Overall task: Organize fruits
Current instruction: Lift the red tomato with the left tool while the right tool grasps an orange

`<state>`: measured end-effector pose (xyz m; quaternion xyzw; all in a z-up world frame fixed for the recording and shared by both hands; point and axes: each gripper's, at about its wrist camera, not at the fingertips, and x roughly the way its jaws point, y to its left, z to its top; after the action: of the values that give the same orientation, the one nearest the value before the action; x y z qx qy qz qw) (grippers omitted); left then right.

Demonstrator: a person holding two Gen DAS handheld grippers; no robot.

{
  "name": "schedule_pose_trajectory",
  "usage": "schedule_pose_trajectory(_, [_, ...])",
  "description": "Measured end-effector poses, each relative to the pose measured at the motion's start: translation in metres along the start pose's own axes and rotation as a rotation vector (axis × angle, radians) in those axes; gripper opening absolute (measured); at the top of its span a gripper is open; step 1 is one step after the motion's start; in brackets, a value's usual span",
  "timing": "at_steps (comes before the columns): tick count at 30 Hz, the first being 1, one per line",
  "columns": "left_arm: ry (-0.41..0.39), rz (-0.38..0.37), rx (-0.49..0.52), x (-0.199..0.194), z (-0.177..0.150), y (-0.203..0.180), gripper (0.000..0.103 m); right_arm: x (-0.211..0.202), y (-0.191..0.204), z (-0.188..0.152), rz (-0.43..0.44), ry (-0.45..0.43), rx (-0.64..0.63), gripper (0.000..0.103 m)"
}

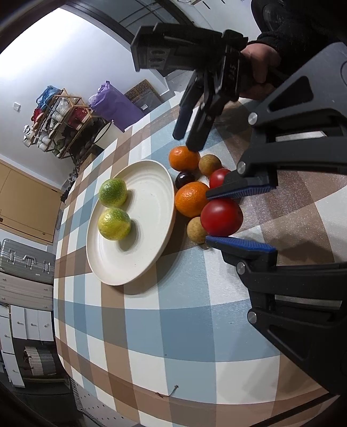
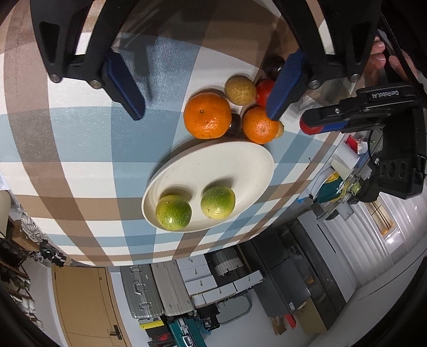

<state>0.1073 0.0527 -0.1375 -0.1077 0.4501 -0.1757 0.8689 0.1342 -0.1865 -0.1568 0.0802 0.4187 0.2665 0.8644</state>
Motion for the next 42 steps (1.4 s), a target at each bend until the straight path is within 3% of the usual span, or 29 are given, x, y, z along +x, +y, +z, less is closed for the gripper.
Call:
schedule_pose_trajectory(8, [-0.012,-0.004,0.005,0.000,0.010,-0.002,0.024,0.015,-0.001,0.001,0.051,0.059,0.002,0.068])
schedule_pose_trajectory(13, [-0.008,-0.001,0.003,0.000,0.013,-0.002,0.024,0.020,-0.004,0.001,0.104,0.088,0.013,0.040])
schedule_pose_trajectory(32, [-0.016,-0.024,-0.007,0.017,0.054,0.001,0.024,-0.012,-0.008,0.025,0.192,-0.065,0.016,0.040])
schedule_pose_trajectory(42, [0.003,-0.039,-0.005,0.040,0.078,0.000,0.024,0.000,-0.008,0.047,0.225,-0.070,0.009,0.040])
